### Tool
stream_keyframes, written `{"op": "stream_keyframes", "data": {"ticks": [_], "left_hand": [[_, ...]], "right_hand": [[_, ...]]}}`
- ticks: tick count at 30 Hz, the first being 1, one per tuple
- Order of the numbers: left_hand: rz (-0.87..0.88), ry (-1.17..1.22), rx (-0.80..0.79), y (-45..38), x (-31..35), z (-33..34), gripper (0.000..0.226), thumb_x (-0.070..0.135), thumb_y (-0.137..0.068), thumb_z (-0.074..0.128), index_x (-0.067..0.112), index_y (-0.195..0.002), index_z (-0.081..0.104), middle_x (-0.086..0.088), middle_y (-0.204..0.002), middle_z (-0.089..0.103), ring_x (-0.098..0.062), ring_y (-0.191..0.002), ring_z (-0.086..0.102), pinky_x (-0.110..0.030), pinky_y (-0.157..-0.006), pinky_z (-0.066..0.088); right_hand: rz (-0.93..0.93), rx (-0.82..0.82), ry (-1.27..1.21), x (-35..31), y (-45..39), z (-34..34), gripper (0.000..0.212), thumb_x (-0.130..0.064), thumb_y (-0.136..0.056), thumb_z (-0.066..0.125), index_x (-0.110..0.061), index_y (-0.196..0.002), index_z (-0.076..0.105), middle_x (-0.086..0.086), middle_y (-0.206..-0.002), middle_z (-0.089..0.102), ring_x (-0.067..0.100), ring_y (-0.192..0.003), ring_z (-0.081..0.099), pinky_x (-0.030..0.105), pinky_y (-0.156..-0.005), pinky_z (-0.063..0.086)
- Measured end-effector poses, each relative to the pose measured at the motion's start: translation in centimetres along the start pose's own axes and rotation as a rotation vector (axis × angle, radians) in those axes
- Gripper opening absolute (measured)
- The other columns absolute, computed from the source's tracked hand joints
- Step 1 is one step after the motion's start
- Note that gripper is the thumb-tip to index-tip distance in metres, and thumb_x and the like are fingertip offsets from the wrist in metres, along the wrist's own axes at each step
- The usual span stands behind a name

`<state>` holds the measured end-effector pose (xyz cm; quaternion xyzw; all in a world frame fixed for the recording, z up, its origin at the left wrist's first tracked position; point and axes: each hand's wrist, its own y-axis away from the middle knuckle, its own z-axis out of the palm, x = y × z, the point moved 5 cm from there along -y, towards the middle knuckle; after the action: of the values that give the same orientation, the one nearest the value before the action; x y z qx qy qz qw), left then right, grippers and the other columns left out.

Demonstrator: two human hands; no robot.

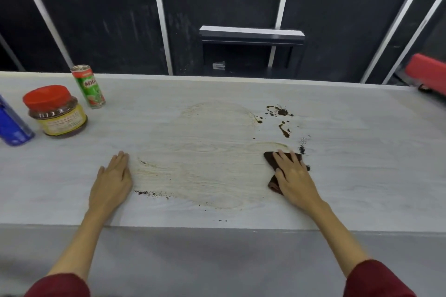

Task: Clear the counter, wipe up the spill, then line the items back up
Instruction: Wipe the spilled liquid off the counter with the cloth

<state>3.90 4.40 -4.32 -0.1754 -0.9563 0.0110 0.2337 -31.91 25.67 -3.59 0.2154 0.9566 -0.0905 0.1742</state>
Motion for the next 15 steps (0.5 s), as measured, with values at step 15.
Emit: {"op": "stream_keyframes", "data": {"ticks": [15], "left_hand": [[-0.008, -0.004, -0.004, -0.5, -0.9, 0.5, 0.05, 0.012, -0.095, 0.028, 0.011, -0.145, 0.024, -0.001, -0.156, 0.018, -0.016, -0.145, 0.015, -0.041, -0.119, 0.008]], "right_hand": [[-0.105, -0.11, -0.075, -2.5, -7.6, 1.3, 0.049, -0.015, -0.098, 0.029, -0.009, -0.146, 0.022, 0.005, -0.157, 0.018, 0.028, -0.146, 0.006, 0.045, -0.119, 0.007]]}}
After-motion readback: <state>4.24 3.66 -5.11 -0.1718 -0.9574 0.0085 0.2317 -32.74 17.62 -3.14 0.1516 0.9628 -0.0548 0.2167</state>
